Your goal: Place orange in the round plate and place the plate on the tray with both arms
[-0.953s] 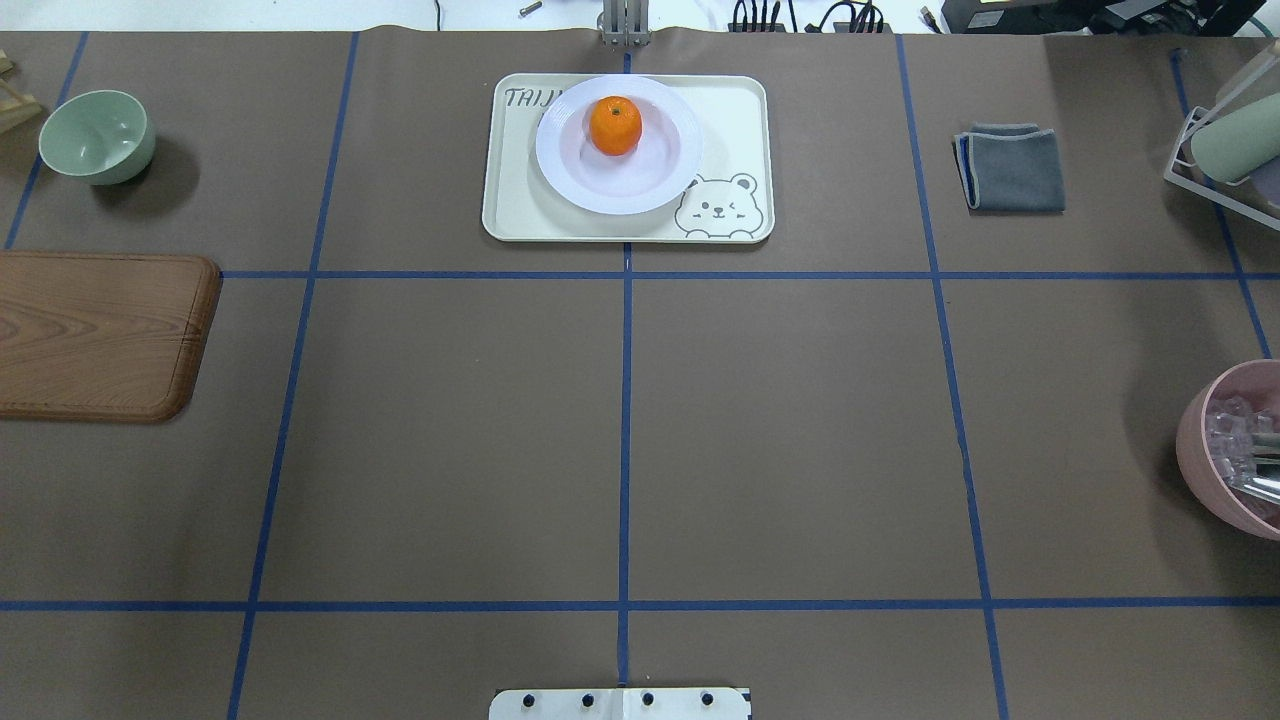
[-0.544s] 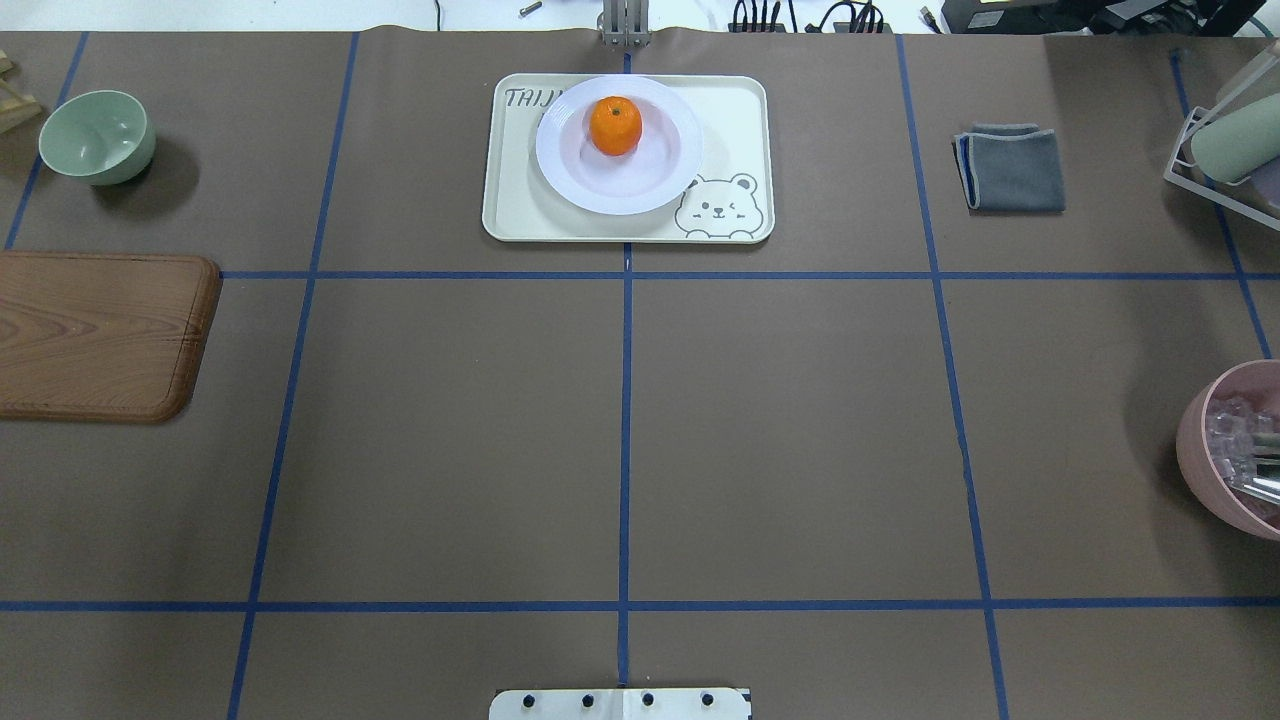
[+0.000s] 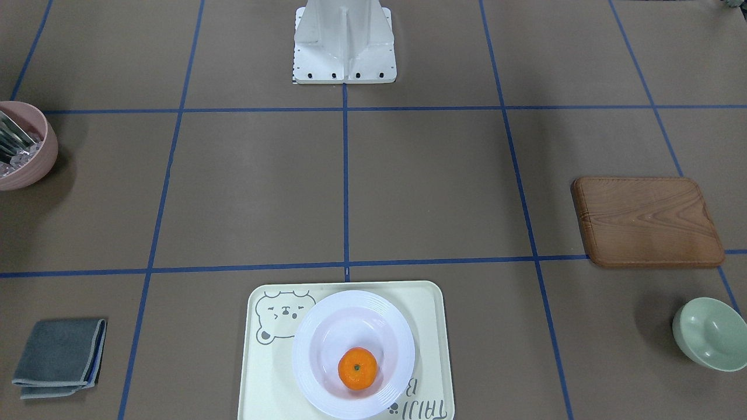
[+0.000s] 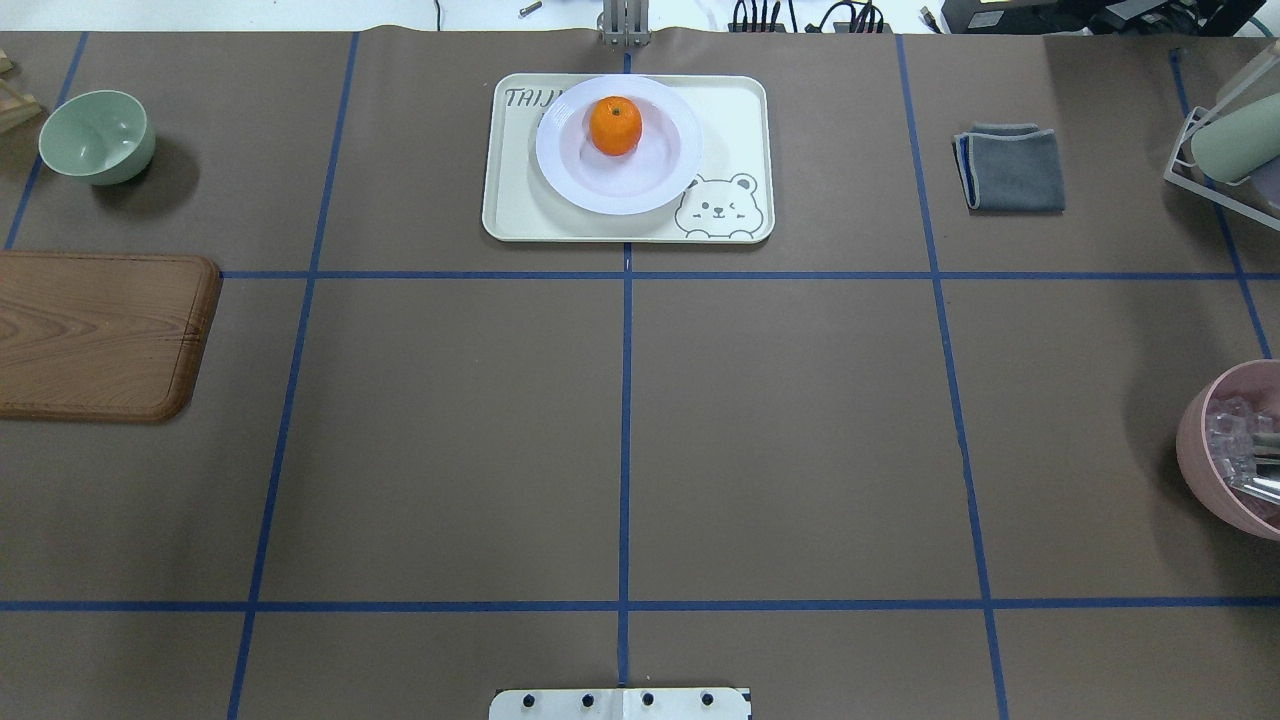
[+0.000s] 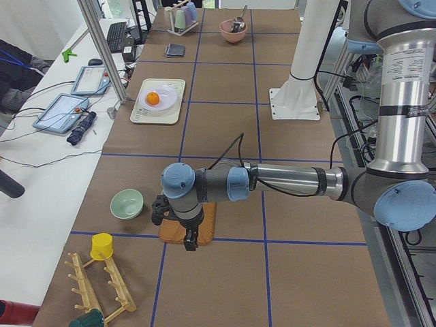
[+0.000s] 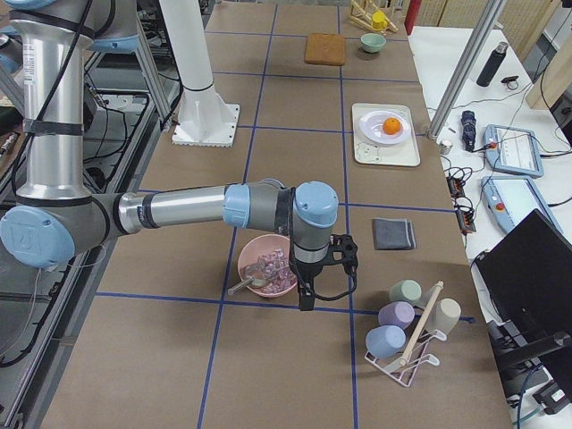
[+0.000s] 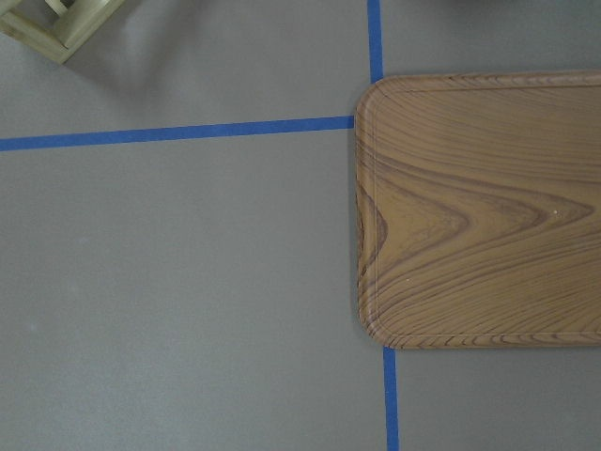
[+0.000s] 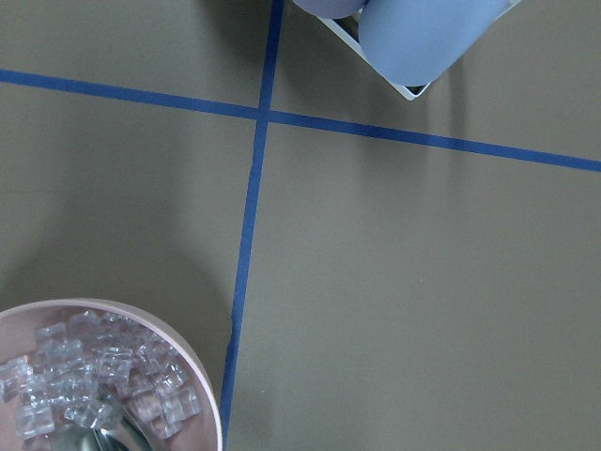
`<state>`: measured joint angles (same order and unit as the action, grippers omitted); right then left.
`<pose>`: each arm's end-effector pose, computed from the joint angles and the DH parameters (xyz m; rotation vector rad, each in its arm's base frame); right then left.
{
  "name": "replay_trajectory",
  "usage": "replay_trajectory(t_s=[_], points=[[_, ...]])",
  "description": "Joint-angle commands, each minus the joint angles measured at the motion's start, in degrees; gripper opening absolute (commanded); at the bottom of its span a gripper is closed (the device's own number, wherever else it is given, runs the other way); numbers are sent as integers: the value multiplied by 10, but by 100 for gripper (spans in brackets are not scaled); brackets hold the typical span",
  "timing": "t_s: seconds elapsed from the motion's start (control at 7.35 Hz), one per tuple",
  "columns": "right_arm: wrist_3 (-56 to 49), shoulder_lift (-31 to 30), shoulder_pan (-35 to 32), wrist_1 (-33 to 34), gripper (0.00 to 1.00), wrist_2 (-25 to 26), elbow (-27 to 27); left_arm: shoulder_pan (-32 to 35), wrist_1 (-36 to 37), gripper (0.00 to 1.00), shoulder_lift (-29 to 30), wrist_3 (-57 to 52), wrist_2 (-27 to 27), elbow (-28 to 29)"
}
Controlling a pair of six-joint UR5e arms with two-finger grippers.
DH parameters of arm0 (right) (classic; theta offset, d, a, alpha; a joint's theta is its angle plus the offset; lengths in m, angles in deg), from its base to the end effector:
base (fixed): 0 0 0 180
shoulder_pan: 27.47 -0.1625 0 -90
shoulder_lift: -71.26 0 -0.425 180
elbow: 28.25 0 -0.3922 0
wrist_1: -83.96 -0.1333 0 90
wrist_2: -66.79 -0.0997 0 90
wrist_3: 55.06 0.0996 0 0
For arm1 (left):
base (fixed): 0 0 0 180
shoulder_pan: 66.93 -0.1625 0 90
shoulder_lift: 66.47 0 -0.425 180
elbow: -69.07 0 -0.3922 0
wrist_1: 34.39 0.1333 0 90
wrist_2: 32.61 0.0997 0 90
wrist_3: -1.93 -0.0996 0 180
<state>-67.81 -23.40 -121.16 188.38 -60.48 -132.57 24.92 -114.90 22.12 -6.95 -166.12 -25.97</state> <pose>0.1015 -0.4393 0.6075 0.0137 -0.6553 -0.1254 -0.0800 -0.4704 0.6446 -0.0260 0.7646 0.0778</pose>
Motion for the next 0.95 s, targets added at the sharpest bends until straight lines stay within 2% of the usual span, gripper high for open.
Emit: replay_trajectory(t_s=[0.0, 0.82], points=[[0, 1, 0, 0, 100, -2, -1, 0, 0, 99, 0, 0, -1, 0], [-5, 2, 0, 0, 100, -3, -3, 0, 0, 99, 0, 1, -1, 2]])
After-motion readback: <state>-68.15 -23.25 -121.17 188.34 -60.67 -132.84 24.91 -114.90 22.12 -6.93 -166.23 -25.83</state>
